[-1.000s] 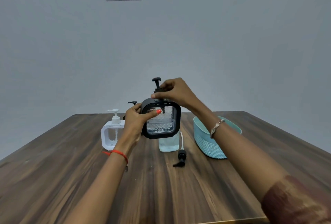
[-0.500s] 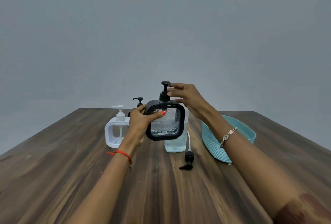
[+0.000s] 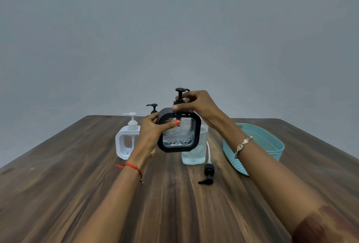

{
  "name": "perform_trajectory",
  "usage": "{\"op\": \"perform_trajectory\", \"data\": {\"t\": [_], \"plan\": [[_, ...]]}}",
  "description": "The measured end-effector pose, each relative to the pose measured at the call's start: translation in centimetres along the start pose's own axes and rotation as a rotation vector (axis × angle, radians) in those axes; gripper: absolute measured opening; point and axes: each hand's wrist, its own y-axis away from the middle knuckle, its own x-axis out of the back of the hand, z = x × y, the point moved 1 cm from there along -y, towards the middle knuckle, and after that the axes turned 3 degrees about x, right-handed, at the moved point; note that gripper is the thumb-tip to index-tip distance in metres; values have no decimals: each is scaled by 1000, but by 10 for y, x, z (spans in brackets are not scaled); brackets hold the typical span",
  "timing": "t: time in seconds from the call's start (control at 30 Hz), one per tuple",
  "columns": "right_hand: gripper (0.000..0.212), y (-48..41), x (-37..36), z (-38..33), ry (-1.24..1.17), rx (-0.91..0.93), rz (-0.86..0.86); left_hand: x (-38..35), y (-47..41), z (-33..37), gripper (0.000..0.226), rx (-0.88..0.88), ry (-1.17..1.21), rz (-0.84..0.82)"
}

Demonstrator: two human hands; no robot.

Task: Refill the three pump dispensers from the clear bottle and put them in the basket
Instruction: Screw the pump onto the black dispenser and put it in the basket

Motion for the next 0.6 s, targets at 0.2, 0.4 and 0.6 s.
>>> {"op": "perform_trajectory", "data": {"t": [0.2, 0.4, 0.6], "plan": [[18, -1, 5, -10, -34, -49, -208, -2, 0, 0, 65, 16, 7, -16], [35, 4, 2, -7, 185, -2, 75, -8, 0, 4, 65, 18, 14, -28], [12, 3, 14, -12, -201, -45, -174, -10, 2, 8, 67, 41, 24, -43]]}}
